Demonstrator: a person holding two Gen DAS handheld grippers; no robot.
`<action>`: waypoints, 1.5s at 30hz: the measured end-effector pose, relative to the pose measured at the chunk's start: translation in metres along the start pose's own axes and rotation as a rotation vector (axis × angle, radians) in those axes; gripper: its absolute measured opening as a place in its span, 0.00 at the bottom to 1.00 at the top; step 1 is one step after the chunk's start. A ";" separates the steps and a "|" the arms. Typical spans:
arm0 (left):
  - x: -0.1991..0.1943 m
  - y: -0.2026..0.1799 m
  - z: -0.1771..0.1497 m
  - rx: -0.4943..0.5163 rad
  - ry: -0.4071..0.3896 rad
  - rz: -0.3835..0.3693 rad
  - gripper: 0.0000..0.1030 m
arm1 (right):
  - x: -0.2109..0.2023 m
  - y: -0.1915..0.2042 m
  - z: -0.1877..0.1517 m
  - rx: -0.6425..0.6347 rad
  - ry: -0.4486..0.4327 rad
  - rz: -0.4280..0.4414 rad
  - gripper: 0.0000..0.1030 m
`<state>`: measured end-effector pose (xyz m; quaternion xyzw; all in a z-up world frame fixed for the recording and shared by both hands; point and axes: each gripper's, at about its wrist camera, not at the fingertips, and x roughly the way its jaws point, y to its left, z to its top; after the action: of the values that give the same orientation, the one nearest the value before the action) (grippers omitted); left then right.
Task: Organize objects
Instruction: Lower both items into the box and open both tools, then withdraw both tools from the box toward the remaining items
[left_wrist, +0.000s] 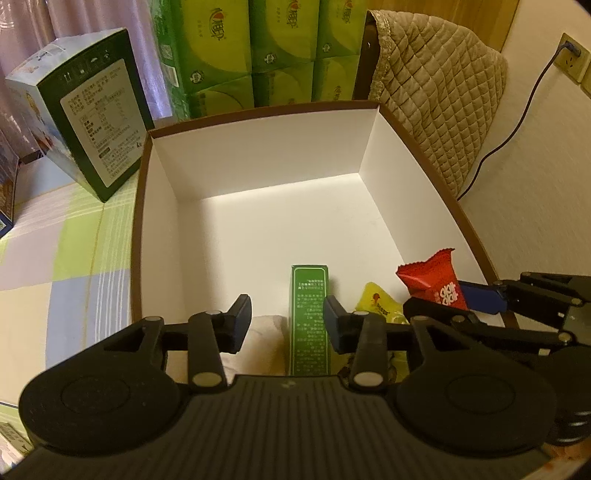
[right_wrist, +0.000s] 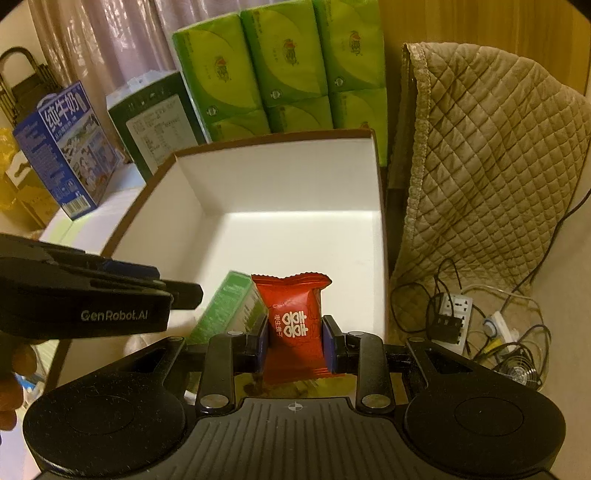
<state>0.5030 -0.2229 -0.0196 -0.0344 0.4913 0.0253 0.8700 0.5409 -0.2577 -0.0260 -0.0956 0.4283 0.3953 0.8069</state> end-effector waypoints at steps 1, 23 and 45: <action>-0.001 0.001 0.000 0.000 -0.005 0.002 0.41 | -0.001 0.000 0.001 0.003 -0.016 0.008 0.26; -0.073 0.021 -0.017 -0.008 -0.115 -0.027 0.71 | -0.067 0.000 -0.013 0.109 -0.142 0.026 0.63; -0.153 0.036 -0.092 -0.006 -0.153 -0.070 0.80 | -0.123 0.043 -0.070 0.154 -0.121 0.039 0.64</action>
<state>0.3433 -0.1961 0.0628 -0.0520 0.4216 -0.0010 0.9053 0.4272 -0.3323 0.0330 -0.0012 0.4095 0.3818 0.8285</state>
